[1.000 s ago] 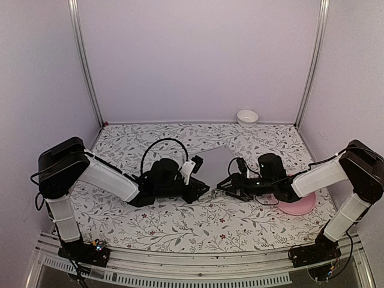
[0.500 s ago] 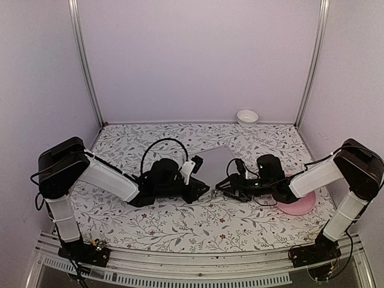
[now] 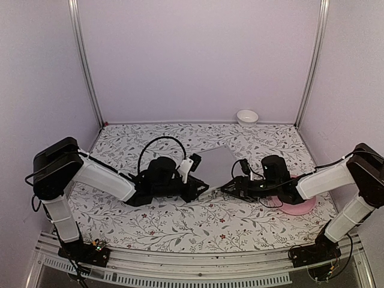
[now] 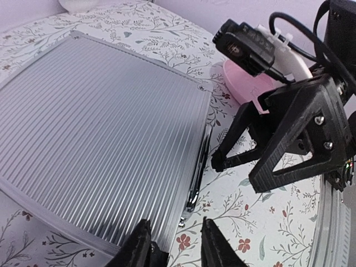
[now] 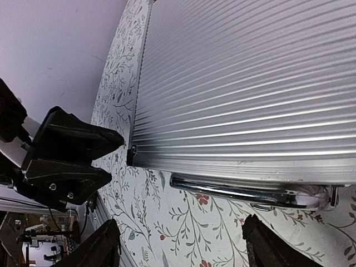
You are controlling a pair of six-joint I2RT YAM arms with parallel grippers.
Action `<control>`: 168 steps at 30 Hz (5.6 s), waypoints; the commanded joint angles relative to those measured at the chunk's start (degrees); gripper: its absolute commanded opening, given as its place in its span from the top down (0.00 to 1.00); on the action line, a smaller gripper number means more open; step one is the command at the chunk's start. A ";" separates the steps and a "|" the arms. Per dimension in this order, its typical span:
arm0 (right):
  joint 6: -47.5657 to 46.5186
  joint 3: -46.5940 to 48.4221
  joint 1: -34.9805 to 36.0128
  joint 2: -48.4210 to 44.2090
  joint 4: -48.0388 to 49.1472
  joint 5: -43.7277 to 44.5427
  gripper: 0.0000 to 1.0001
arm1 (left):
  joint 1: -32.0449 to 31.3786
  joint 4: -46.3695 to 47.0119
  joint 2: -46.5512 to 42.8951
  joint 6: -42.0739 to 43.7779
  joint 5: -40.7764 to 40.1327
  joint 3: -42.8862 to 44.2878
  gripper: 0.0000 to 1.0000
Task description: Pack up texas hold em set
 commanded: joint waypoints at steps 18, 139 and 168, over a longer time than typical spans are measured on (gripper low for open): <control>-8.71 4.30 0.15 9.76 -2.36 4.90 0.26 | 0.99 -2.43 1.85 -1.05 -1.26 0.76 0.71; 7.61 1.10 1.12 5.42 -1.61 3.20 0.92 | 1.16 0.12 1.93 -1.81 -0.76 -1.08 0.71; 6.52 4.57 1.45 10.61 -2.11 6.73 0.96 | 1.17 -0.04 1.26 -1.68 -0.96 -1.76 0.72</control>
